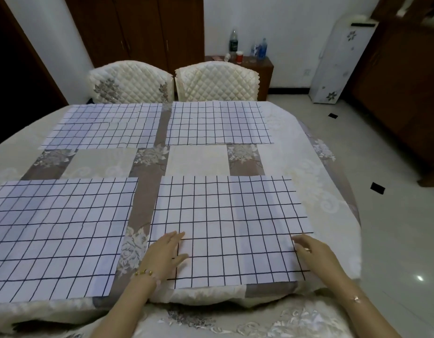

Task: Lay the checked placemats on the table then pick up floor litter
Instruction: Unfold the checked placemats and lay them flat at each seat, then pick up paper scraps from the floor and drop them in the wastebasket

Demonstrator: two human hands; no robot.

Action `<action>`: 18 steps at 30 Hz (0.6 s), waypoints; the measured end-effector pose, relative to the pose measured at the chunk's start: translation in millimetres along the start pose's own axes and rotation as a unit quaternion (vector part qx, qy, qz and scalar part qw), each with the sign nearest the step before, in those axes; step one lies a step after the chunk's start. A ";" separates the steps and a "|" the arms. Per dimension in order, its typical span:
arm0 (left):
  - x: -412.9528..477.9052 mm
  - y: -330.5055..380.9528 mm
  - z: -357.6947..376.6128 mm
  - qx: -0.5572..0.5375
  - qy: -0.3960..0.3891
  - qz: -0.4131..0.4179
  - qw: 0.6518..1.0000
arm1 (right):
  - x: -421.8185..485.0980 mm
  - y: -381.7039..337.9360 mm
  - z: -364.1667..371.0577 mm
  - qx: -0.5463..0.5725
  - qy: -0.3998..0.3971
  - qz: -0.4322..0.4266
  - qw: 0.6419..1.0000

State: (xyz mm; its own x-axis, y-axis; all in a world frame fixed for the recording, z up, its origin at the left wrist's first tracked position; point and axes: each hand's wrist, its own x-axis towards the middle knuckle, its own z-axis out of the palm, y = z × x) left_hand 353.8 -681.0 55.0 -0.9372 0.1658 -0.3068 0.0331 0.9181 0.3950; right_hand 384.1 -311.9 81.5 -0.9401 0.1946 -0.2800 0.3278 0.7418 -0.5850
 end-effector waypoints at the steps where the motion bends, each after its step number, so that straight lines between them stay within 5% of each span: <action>1: -2.3 1.5 -4.2 -0.044 0.023 -0.003 0.999 | -5.3 -1.3 0.0 0.015 0.010 0.004 1.000; 8: -62.7 -0.4 -31.7 -0.291 0.161 -0.051 0.941 | -48.8 -37.5 4.3 0.088 0.008 -0.007 0.996; 14: -162.5 -14.0 -12.6 -0.344 0.278 -0.108 0.890 | -93.3 -101.9 27.6 0.123 -0.076 -0.128 0.981; 18: -234.0 -12.9 38.2 -0.460 0.383 -0.189 0.778 | -140.8 -146.8 51.7 0.112 -0.168 -0.245 0.948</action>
State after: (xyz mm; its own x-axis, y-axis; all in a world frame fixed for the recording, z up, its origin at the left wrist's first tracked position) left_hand 586.0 -717.9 88.7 -0.7633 -0.6403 -0.0854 -0.2279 0.1432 0.9631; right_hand 473.2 -481.3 167.4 -0.9141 -0.3812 -0.1379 -0.0932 0.5286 -0.8437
